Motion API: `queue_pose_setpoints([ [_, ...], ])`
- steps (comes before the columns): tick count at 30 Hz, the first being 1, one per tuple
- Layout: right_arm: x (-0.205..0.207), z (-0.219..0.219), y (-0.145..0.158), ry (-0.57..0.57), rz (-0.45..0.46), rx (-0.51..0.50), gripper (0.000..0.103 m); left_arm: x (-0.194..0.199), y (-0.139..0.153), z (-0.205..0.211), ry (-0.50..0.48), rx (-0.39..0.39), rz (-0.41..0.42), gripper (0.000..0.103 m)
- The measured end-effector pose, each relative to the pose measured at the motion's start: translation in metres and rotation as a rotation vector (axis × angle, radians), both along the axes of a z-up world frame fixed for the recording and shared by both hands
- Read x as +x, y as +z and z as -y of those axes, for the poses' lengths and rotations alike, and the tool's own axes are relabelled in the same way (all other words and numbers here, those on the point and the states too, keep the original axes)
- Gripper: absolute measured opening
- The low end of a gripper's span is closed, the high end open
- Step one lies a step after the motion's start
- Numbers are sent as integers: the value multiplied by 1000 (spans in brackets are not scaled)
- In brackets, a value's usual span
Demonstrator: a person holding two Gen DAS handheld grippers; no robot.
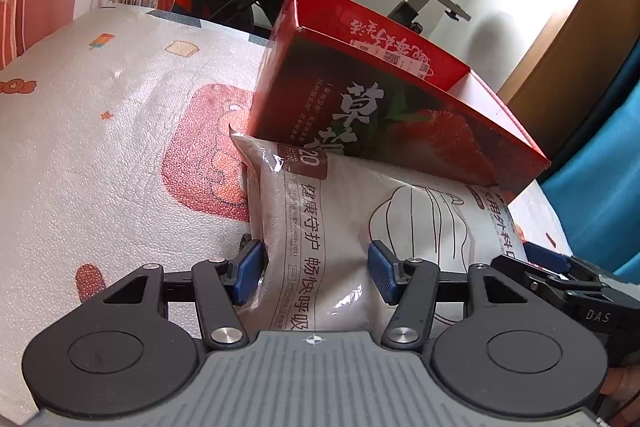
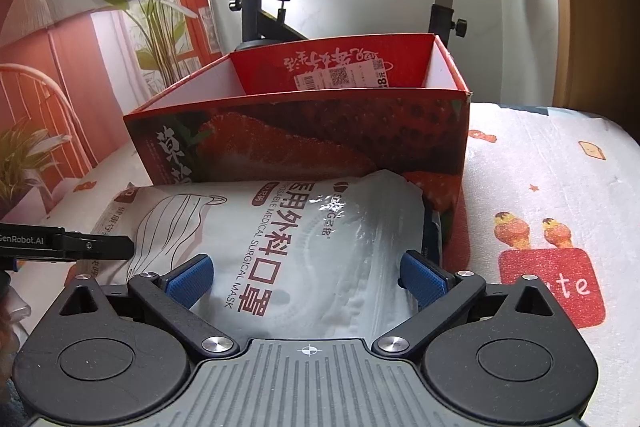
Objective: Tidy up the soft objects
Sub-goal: 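Grasp the white surgical-mask bag edge with the left gripper and lift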
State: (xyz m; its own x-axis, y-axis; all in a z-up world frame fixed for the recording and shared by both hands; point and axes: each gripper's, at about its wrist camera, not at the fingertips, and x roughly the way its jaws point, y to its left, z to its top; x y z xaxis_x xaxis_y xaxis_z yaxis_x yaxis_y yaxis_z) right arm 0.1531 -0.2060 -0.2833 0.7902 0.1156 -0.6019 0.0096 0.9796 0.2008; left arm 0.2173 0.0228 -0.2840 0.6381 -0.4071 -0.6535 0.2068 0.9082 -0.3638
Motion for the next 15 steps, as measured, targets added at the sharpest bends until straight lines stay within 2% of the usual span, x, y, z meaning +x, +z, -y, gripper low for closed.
queue_pose_setpoints([
  [8, 3, 1, 0, 24, -16, -18, 102, -4, 7, 13, -38, 47, -3, 60],
  [15, -2, -5, 10, 56, 9, -68, 92, -8, 10, 18, -80, 49, 17, 59],
])
